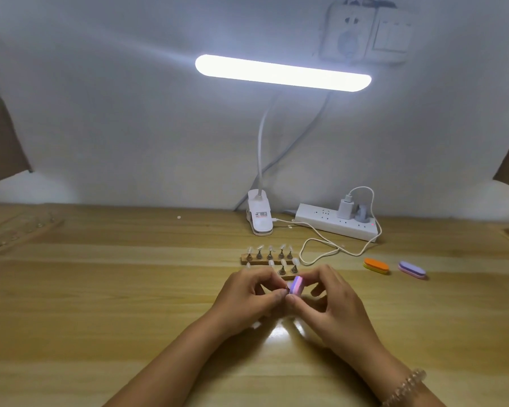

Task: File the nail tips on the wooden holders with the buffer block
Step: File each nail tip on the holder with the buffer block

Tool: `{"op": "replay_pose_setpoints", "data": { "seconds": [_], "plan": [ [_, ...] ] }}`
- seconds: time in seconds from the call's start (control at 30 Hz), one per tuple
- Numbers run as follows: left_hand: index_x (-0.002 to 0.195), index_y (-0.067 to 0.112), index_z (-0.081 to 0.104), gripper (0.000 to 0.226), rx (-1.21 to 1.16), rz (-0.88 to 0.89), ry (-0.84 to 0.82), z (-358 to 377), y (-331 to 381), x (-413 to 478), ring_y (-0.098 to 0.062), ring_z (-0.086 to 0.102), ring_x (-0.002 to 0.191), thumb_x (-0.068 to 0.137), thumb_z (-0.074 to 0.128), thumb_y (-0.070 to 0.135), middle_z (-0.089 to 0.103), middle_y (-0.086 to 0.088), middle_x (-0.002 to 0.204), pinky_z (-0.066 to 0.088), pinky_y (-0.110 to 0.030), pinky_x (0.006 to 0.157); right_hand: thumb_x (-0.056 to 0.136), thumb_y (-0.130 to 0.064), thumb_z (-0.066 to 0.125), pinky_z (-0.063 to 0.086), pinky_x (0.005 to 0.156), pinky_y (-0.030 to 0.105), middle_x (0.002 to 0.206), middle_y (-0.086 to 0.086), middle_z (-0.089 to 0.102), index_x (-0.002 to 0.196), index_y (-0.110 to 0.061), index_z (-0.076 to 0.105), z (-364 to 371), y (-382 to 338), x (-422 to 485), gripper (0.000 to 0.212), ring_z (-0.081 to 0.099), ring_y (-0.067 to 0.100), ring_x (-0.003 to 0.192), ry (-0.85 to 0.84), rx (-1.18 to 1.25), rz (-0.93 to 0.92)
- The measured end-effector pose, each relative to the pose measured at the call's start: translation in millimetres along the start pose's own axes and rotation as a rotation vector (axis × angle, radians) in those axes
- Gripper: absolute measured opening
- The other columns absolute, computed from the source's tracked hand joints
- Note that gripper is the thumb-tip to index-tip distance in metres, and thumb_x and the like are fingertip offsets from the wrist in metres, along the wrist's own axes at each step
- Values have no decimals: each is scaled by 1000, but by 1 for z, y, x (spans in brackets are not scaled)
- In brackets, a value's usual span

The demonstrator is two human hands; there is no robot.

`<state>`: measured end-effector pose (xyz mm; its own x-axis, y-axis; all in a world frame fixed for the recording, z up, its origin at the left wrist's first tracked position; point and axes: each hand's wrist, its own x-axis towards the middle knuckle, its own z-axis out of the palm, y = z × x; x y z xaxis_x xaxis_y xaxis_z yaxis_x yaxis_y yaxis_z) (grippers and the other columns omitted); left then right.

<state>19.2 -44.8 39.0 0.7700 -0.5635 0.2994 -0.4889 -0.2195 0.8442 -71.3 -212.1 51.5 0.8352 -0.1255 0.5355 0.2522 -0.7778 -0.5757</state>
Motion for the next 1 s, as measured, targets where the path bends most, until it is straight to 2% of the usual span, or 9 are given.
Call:
{"op": "replay_pose_setpoints", "data": {
  "seconds": [0.13,0.2,0.27,0.33,0.47,0.6,0.7,0.83,1.0],
  "plan": [
    [87,25,76,11,-31,3,-6,-1,0,0,-5,62,55,88,72,14,70,14,77,48,-22,51,77,-30,79,53,63,31,99,-17,53,101,-23,56,2,-5,-9,34,55,8,81,-36,-69,-113],
    [86,26,76,12,-23,-3,-2,-1,-1,0,-7,62,56,88,72,15,70,14,78,49,-25,52,78,-30,80,53,65,32,97,-18,53,99,-23,57,1,-3,-6,32,55,7,82,-30,-31,-68],
    [82,32,74,19,-20,2,-6,-1,-1,0,-7,62,56,88,72,14,69,16,77,50,-26,53,79,-31,79,52,68,29,94,-17,56,96,-24,58,0,1,-1,28,55,4,84,3,-2,9],
    [82,34,73,21,-22,-1,-11,-1,0,0,-8,62,57,88,72,14,69,16,76,50,-26,54,79,-35,78,46,66,22,92,-17,56,94,-25,57,1,1,-2,28,53,2,82,18,-51,-33],
    [89,21,77,9,-35,-14,-1,-2,0,0,-8,64,59,88,72,13,71,11,78,50,-24,54,78,-50,71,42,61,16,91,-19,53,93,-28,54,3,-3,-7,32,51,2,80,-39,-136,-121],
    [85,25,75,13,-24,-13,-7,-1,2,0,-6,61,56,88,72,12,69,17,72,48,-21,52,80,-45,73,43,63,22,91,-18,55,90,-27,55,1,1,-2,27,49,1,79,21,-125,-46],
    [85,24,76,12,-20,-23,-9,0,1,-1,-4,58,52,87,73,12,68,16,69,43,-19,51,78,-43,76,38,58,13,93,-20,50,95,-28,56,3,-4,-8,31,45,-1,75,-14,-177,-143],
    [83,31,75,14,4,-16,-12,-1,1,-1,-2,56,51,87,74,17,68,17,71,41,-17,48,79,-45,72,41,61,22,89,-19,55,90,-30,56,0,1,-1,24,51,3,76,10,-66,-1],
    [79,32,75,4,-40,-37,-13,0,4,-3,-1,50,47,80,73,28,63,17,59,35,-14,44,81,-58,64,39,57,9,93,-20,49,95,-33,55,5,-5,-8,29,51,-4,70,-64,-97,-126]
  ]
}}
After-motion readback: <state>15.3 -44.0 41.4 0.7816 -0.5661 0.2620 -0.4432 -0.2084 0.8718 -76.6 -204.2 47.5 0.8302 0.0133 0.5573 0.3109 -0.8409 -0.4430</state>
